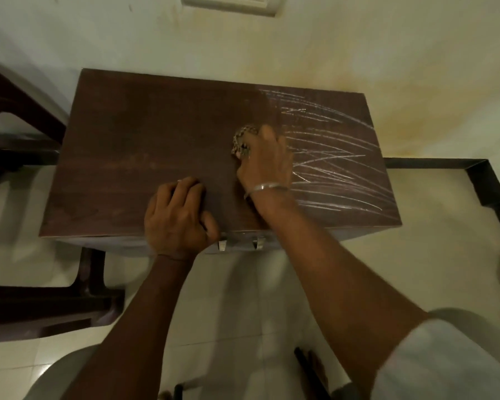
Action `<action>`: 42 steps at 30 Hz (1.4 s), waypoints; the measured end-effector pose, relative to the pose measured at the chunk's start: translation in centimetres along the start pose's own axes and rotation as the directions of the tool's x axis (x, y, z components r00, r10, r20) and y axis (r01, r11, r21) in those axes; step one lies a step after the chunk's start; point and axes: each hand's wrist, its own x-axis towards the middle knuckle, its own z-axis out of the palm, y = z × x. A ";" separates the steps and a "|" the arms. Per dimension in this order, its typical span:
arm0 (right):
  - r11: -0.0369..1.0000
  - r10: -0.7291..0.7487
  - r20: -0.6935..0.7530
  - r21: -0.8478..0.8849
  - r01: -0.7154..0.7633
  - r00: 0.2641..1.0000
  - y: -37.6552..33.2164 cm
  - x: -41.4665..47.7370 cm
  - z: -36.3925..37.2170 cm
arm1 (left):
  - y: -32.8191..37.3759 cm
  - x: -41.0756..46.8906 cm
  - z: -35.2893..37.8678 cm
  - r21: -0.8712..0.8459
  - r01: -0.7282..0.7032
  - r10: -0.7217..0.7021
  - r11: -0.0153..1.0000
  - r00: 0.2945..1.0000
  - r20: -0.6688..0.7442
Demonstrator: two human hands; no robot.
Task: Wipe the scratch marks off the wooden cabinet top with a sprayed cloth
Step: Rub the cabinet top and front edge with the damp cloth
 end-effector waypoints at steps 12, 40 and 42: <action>0.999 -0.012 0.044 0.052 0.010 0.999 0.8 -0.9 -0.9 | 0.0 -0.1 0.0 0.023 -0.018 0.018 1.000 1.000 0.001; 1.000 0.014 0.040 0.018 -0.014 0.999 1.6 -4.9 -1.1 | 0.1 -0.5 0.1 0.067 -0.023 0.026 0.998 0.998 -0.050; 1.000 0.001 0.036 0.029 -0.002 0.999 2.0 -6.2 -1.2 | 0.0 -0.5 0.2 0.066 -0.021 0.025 0.998 0.998 -0.057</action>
